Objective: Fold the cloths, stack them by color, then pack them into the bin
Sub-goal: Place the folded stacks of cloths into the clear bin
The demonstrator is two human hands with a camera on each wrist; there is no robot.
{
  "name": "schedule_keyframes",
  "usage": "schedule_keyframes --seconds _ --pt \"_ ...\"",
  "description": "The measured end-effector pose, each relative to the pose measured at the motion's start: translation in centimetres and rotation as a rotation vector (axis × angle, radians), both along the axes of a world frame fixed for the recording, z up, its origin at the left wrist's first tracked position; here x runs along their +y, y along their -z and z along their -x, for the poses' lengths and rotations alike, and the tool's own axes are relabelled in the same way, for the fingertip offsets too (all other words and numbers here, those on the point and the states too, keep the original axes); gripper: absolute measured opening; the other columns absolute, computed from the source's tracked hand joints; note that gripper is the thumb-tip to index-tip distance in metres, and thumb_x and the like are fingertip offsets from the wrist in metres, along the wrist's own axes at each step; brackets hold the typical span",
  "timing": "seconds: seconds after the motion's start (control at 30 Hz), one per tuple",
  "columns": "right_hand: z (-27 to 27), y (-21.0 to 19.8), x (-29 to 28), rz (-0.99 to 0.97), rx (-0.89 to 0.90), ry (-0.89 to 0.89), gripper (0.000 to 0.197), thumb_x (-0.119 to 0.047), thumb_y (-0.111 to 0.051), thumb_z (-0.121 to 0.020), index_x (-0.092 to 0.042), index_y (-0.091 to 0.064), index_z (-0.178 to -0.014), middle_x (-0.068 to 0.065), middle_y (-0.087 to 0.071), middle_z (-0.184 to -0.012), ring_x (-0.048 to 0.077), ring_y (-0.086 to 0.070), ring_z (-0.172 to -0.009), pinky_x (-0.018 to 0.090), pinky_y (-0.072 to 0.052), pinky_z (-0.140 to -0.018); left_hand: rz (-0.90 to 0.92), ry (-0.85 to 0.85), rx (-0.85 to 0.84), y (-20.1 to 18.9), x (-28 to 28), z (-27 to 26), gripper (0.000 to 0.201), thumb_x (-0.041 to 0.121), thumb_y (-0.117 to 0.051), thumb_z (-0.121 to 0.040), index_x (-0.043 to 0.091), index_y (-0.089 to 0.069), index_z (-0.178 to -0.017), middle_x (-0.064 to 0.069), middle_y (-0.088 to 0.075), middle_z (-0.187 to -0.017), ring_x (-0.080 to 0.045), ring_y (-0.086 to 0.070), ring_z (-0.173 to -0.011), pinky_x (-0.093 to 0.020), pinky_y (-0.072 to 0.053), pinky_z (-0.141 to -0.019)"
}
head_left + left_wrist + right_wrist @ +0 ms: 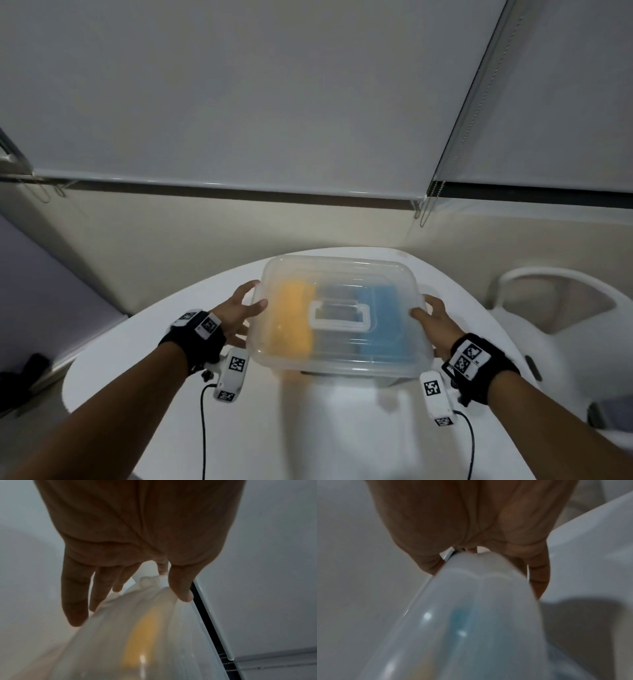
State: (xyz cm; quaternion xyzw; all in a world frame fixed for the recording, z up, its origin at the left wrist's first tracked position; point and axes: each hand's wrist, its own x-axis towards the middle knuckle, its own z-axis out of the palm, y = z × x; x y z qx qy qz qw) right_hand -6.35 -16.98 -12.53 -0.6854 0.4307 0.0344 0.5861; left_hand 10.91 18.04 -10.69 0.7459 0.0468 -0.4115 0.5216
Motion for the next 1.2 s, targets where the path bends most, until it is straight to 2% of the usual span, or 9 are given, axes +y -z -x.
schedule_keyframes --seconds 0.07,0.2,0.27,0.33,0.4,0.57,0.77,0.97,1.2 --pt "0.4 0.5 -0.9 -0.140 0.033 0.062 0.062 -0.043 -0.064 -0.087 -0.029 -0.035 -0.140 0.003 -0.062 -0.115 0.026 -0.062 -0.097 0.039 -0.054 -0.075 0.001 0.015 0.023 0.4 -0.5 -0.3 0.057 0.043 -0.069 -0.085 0.052 -0.036 -0.130 -0.007 -0.063 -0.120 -0.034 -0.065 -0.101 -0.052 -0.054 -0.082" --pt "1.1 1.3 -3.0 -0.141 0.075 0.021 0.106 -0.067 -0.086 -0.039 -0.016 -0.053 -0.127 0.005 -0.063 -0.116 0.024 -0.057 -0.102 0.039 -0.050 -0.083 -0.130 -0.008 -0.029 1.2 -0.2 -1.3 0.063 0.050 -0.082 -0.066 0.032 -0.053 -0.118 0.001 -0.066 -0.113 -0.022 -0.058 -0.103 -0.039 -0.047 -0.081" --pt "1.1 0.1 -3.0 -0.037 0.086 -0.025 0.086 -0.060 -0.086 -0.053 -0.016 -0.056 -0.120 0.005 -0.062 -0.116 0.024 -0.055 -0.105 0.039 -0.046 -0.085 -0.231 0.014 -0.139 1.1 -0.5 -1.7 0.056 0.052 -0.081 -0.063 0.017 -0.066 -0.103 -0.004 -0.067 -0.100 -0.022 -0.056 -0.091 -0.035 -0.043 -0.075" --pt "0.7 -0.7 -2.8 0.068 0.039 -0.069 0.044 -0.042 -0.079 -0.077 -0.014 -0.065 -0.107 0.003 -0.068 -0.110 0.022 -0.061 -0.100 0.039 -0.048 -0.087 -0.311 0.066 -0.266 0.3 -1.3 -1.8 0.042 0.048 -0.078 -0.072 0.013 -0.068 -0.093 -0.007 -0.067 -0.093 -0.026 -0.059 -0.088 -0.032 -0.045 -0.074" --pt "0.2 -0.7 -2.6 0.203 0.024 -0.133 0.028 -0.034 -0.074 -0.083 -0.012 -0.067 -0.099 0.004 -0.072 -0.102 0.022 -0.066 -0.092 0.040 -0.054 -0.087 -0.427 0.186 -0.373 -0.3 -2.1 -1.8 0.041 0.050 -0.073 -0.075 0.012 -0.067 -0.090 -0.008 -0.068 -0.094 -0.026 -0.063 -0.084 -0.030 -0.047 -0.073" --pt "0.0 -1.0 -1.6 0.517 0.123 -0.282 0.037 -0.038 -0.063 -0.091 -0.008 -0.059 -0.112 0.010 -0.065 -0.114 0.030 -0.060 -0.106 0.032 -0.046 -0.086 -0.750 0.335 -0.595 0.3 -3.8 -0.4 0.043 0.042 -0.048 -0.095 0.007 -0.056 -0.118 -0.012 -0.061 -0.120 -0.030 -0.058 -0.107 -0.030 -0.041 -0.080" --pt "-0.7 -2.1 -0.8 0.640 0.205 -0.321 0.043 -0.032 -0.053 -0.097 -0.002 -0.053 -0.128 0.016 -0.059 -0.130 0.034 -0.054 -0.120 0.033 -0.044 -0.093 -0.855 0.358 -0.676 0.6 -5.0 0.2 0.039 0.035 -0.041 -0.099 0.004 -0.050 -0.122 -0.015 -0.058 -0.123 -0.030 -0.056 -0.111 -0.032 -0.041 -0.081" --pt "0.5 -0.7 -1.0 0.615 0.194 -0.397 0.064 -0.038 -0.037 -0.103 -0.007 -0.012 -0.154 0.017 -0.041 -0.149 0.033 -0.041 -0.135 0.036 -0.034 -0.108 -0.814 0.381 -0.772 0.7 -5.5 0.7 0.044 0.029 -0.039 -0.101 0.005 -0.036 -0.138 -0.016 -0.061 -0.119 -0.032 -0.057 -0.110 -0.031 -0.040 -0.077" --pt "0.0 -3.3 -6.0 0.628 0.099 -0.264 0.071 -0.034 -0.053 -0.097 -0.007 -0.018 -0.153 0.015 -0.014 -0.156 0.029 -0.034 -0.138 0.026 -0.028 -0.109 -0.650 0.381 -0.787 0.0 -13.0 -1.1 0.052 0.034 -0.039 -0.101 0.003 -0.033 -0.142 -0.018 -0.039 -0.145 -0.034 -0.043 -0.129 -0.039 -0.039 -0.101"
